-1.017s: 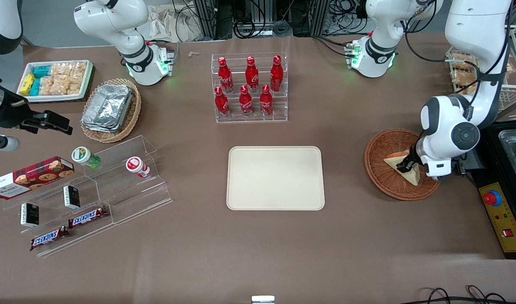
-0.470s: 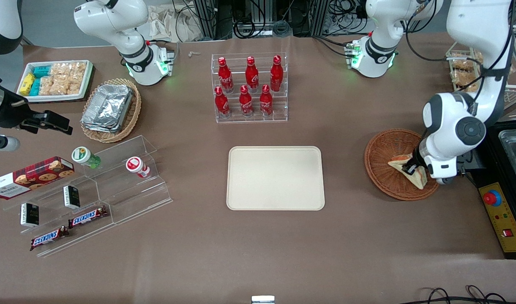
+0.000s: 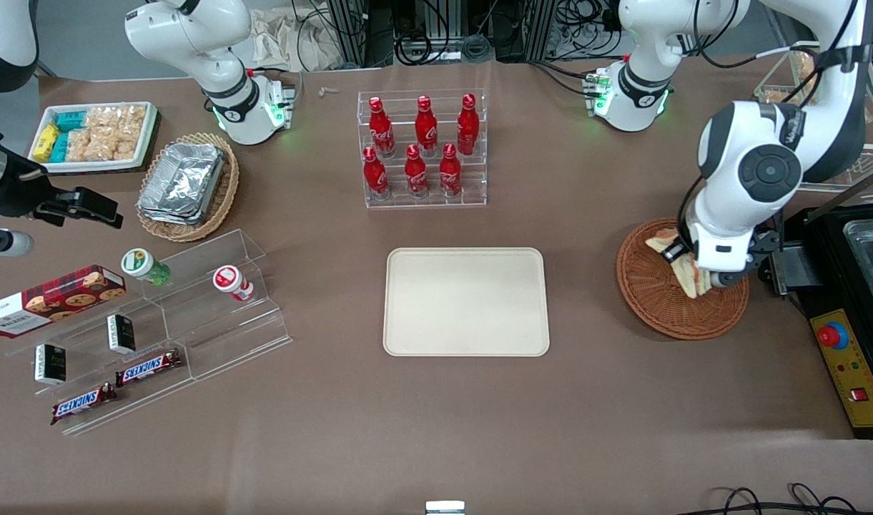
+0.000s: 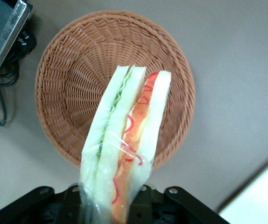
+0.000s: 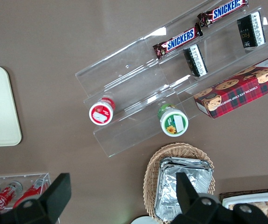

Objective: Place sandwich from basket to tray
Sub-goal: 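Lift the sandwich and carry it with the left gripper over the tray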

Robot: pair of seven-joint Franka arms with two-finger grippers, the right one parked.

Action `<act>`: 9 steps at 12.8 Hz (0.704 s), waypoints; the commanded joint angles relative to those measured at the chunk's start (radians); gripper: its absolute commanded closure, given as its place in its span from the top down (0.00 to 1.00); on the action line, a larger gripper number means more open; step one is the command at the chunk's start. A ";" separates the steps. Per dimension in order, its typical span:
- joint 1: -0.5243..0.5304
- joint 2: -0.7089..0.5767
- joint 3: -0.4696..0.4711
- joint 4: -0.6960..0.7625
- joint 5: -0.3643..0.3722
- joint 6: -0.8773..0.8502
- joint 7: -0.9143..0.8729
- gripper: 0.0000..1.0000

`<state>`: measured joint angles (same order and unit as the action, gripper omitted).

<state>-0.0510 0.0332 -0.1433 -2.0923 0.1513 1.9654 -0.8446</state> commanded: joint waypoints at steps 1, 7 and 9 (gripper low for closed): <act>0.003 0.011 -0.034 0.081 -0.022 -0.101 0.125 0.00; -0.003 0.068 -0.203 0.168 -0.153 -0.034 0.243 0.00; -0.009 0.077 -0.246 0.193 -0.159 -0.033 0.257 0.00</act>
<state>-0.0574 0.0798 -0.3615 -1.9533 0.0084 1.9395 -0.6231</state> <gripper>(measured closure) 0.793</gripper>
